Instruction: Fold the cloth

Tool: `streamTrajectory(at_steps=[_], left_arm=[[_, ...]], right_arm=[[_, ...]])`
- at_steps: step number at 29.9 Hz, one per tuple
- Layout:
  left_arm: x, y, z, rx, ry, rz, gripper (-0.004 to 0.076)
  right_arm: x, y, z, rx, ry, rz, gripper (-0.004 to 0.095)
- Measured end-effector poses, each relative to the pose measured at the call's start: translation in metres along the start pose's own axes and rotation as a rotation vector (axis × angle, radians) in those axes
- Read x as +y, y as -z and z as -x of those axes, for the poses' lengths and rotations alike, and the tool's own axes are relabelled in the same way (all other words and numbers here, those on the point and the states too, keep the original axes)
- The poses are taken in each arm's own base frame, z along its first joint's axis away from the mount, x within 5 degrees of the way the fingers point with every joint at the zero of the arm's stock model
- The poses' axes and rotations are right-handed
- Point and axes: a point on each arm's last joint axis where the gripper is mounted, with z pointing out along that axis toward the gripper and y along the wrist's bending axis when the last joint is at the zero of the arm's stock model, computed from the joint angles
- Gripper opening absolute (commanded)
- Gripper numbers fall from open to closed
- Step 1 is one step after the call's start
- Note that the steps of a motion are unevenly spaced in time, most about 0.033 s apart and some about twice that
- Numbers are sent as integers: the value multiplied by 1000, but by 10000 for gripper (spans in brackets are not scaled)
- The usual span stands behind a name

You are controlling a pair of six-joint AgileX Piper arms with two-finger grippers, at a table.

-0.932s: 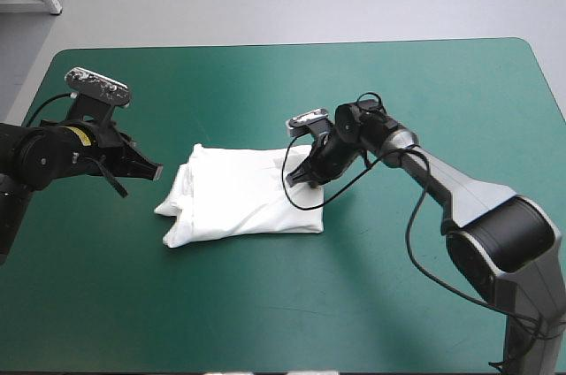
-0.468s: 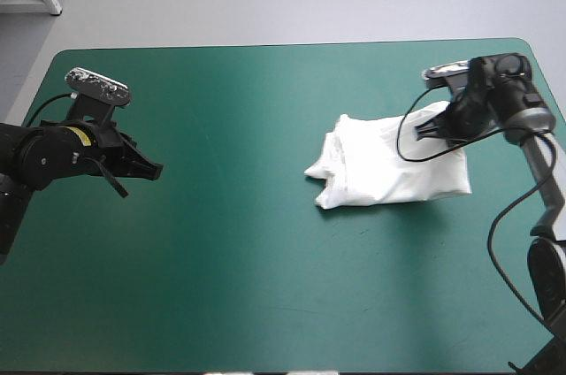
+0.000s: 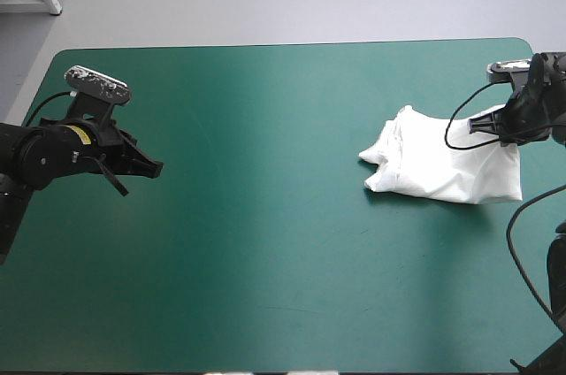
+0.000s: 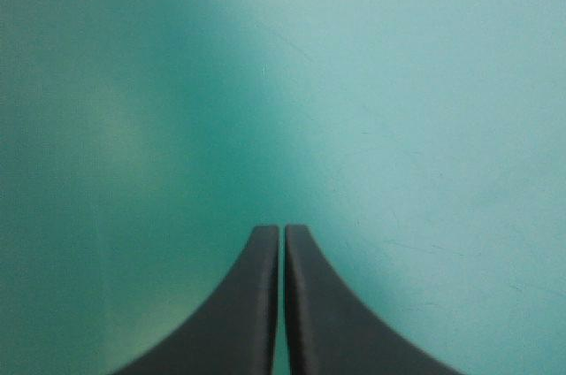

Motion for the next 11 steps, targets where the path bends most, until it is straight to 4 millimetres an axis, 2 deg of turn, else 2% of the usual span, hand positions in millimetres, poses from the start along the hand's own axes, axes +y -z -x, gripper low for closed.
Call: streamTrajectory(at_steps=[2, 3, 4, 6, 7, 8, 9, 11], left_arm=[[0, 0, 1, -11, 0, 2, 19], [0, 0, 2, -20, 0, 4, 19], [1, 0, 3, -29, 0, 6, 19], [1, 3, 4, -54, -1, 14, 19], [1, 6, 5, -69, 0, 18, 19], [2, 10, 5, -89, 1, 22, 19], [2, 15, 6, -113, 1, 27, 19], [3, 27, 7, -163, 2, 41, 19]], right_arm=[[0, 0, 0, -1, -13, 0, 829], [0, 2, 0, -3, -21, 1, 839], [0, 4, -1, -6, -25, 5, 804], [2, 12, -3, -24, -39, 33, 641], [4, 17, -4, -37, -43, 53, 415], [7, 28, -5, -64, -43, 91, 232], [9, 36, -7, -87, -43, 121, -8], [16, 63, -13, -166, -23, 208, 8]])
